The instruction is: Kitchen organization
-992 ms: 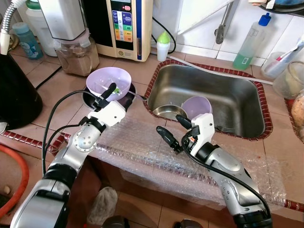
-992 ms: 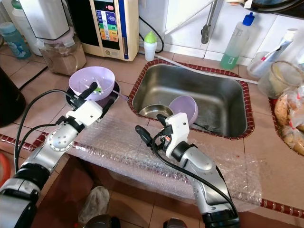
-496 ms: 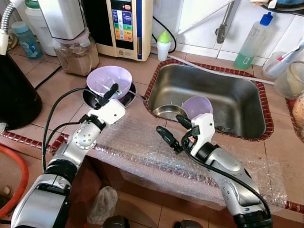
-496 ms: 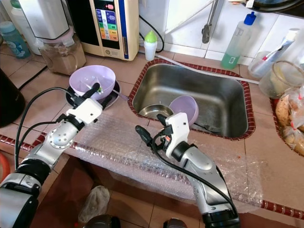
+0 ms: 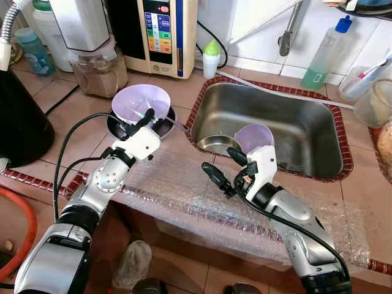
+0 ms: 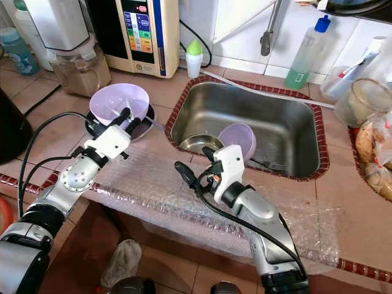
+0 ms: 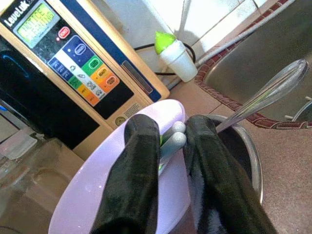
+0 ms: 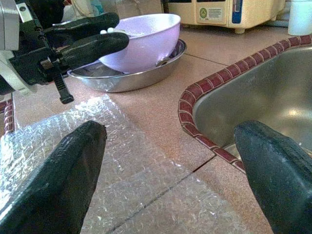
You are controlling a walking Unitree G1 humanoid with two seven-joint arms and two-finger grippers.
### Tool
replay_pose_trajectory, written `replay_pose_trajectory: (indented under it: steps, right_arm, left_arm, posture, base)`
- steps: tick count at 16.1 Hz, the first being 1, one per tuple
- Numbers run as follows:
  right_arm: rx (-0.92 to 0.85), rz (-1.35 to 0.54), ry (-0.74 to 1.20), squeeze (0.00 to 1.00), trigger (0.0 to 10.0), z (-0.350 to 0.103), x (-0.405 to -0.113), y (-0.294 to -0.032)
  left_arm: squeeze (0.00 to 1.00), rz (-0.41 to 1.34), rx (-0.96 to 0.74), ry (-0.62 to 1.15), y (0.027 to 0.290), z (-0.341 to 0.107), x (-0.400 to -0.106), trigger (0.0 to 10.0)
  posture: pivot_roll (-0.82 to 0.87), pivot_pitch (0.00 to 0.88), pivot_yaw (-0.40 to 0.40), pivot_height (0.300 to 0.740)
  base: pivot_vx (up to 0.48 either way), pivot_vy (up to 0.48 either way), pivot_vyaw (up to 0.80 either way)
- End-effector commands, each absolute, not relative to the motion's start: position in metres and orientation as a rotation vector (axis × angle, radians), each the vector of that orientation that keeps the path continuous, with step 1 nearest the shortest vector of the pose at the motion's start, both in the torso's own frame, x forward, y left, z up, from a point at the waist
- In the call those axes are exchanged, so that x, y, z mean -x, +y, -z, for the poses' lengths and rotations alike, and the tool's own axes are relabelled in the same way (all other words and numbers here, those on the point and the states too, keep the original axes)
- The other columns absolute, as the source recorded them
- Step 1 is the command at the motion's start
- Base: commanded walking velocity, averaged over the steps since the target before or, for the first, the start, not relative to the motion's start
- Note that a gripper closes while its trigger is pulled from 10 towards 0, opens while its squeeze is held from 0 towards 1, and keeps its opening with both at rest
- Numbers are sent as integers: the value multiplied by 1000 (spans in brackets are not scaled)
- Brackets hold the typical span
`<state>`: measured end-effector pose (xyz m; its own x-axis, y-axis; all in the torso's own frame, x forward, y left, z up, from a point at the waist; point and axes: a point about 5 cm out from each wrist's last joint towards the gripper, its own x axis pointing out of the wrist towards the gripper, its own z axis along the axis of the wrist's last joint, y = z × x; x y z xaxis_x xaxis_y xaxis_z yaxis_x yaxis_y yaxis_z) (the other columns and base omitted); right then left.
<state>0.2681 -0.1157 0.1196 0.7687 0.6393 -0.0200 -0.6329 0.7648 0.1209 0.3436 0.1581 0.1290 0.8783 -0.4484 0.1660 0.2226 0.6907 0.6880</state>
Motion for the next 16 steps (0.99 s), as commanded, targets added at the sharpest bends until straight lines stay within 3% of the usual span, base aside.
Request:
replay_pose_trajectory:
  steps: [1,11,13,15,16]
  right_arm:
    - [-94,-687,51,0,10000,-123,-270,-117]
    - [-99,-677,43,0,10000,-124,-273,-118]
    - [-133,-655,36,0,10000,-126,-276,-119]
    - [-216,-587,6,0,10000,-134,-287,-125]
    - [-223,-549,-11,0,10000,-138,-293,-129]
  left_arm:
    - [0,348,-705,-368,161,-138,-347,0]
    - [0,242,-615,-629,159,-188,-338,0]
    - [0,287,-530,-671,148,-205,-336,0]
    - [0,385,-173,-653,120,-228,-335,0]
    - [0,419,-80,-650,112,-235,-333,0]
  posture:
    - [-95,26,21,740]
    - [-87,22,17,740]
    - [-82,20,15,740]
    - [-72,14,7,740]
    - [-70,12,7,740]
  base:
    - [0,0,0]
    - [0,0,0]
    - [0,0,0]
    - [0,0,0]
    - [0,0,0]
